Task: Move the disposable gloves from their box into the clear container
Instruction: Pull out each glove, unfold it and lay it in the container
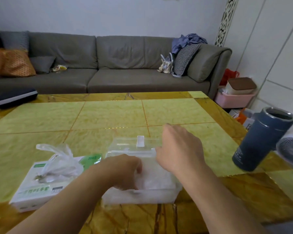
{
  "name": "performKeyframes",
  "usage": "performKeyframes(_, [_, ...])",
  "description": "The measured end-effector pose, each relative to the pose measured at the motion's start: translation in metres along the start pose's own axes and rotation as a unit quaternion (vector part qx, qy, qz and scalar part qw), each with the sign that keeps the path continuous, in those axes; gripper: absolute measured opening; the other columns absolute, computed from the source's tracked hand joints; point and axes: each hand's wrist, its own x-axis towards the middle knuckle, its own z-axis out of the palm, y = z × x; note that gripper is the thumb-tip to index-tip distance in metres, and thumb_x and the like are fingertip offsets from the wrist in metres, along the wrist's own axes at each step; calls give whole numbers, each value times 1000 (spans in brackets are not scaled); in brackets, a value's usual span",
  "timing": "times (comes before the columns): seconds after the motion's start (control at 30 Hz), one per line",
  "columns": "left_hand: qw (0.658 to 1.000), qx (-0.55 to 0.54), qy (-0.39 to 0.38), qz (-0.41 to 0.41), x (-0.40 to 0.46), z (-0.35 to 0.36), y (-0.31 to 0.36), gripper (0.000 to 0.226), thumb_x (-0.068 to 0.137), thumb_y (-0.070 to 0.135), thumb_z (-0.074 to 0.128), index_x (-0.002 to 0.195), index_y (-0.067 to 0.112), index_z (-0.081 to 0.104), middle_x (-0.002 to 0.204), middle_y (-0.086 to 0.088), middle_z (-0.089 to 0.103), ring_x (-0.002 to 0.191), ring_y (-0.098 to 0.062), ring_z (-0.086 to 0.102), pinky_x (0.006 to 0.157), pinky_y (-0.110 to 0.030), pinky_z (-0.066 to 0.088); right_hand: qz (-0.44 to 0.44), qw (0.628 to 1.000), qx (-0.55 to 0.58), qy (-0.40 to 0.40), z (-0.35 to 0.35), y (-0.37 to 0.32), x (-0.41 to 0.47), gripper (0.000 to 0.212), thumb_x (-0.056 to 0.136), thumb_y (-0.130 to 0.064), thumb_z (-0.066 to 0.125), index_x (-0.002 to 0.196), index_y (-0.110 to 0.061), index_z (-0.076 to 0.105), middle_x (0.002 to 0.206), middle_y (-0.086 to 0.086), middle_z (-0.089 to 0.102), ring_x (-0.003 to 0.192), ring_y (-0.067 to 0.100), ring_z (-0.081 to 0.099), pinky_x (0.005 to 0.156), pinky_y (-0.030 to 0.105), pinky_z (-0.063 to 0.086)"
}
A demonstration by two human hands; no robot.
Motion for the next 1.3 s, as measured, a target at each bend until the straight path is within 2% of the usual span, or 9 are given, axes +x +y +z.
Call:
performKeyframes(0.13, [999,37,-5,14,-1,-1,6,26,93,28,63,70,28,49,85,-2,62,85,-31,60,72,-30,44,-56,974,210,-68,-2,-30,-16,9,82,-10,50,88,-14,55,88,0,59,78,23,61,64,44,57])
performKeyframes(0.23, [998,51,-3,29,-3,1,6,12,95,30,60,97,19,62,110,-7,69,94,-31,62,74,-30,42,-25,966,171,-191,15,-35,-15,12,81,-3,45,73,-8,54,75,5,57,61,25,56,46,38,43])
performKeyframes(0.5, [1000,-26,12,14,3,1,-14,38,89,47,68,124,34,65,114,7,69,98,-19,69,88,-41,60,-34,957,7,-287,34,-25,-5,28,95,-11,57,69,-15,49,74,5,49,58,19,46,49,28,34])
performKeyframes(0.67, [999,25,28,17,4,8,-18,47,87,33,71,130,40,55,91,14,57,99,-18,63,87,-37,57,-33,940,-38,-337,38,-29,4,30,90,-12,70,68,-21,52,74,2,56,64,19,55,51,27,43])
performKeyframes(0.77, [998,55,24,17,5,6,-17,53,90,24,67,137,39,48,89,12,51,93,-20,58,76,-32,49,-45,919,-61,-388,41,-35,11,7,94,-18,71,100,-15,70,78,1,54,83,24,60,77,34,55])
performKeyframes(0.83, [997,76,6,12,3,3,-14,59,92,19,68,143,35,43,108,3,61,100,-24,60,75,-33,45,-47,906,-69,-414,49,-38,14,24,95,-27,69,118,-19,70,81,0,56,87,25,59,88,37,56])
performKeyframes(1.0, [993,117,-18,14,-3,-1,-11,47,102,25,60,147,21,48,132,-5,63,109,-26,61,85,-32,46,-18,927,-31,-373,60,-39,16,26,93,-44,64,114,-30,71,106,0,70,90,23,65,84,37,59])
performKeyframes(1.17, [978,-53,187,80,-36,-8,-33,35,102,16,52,128,34,65,117,15,71,105,-5,62,94,-32,56,16,952,-55,-300,66,-32,18,14,98,-31,59,91,-19,60,84,-2,59,83,20,64,73,31,52])
performKeyframes(1.3, [873,-209,431,85,-68,-6,-63,33,97,6,57,105,33,74,94,23,71,94,6,63,81,-11,50,11,978,-44,-203,53,-33,9,11,90,-19,49,80,-22,52,80,-4,58,68,19,57,52,28,38])
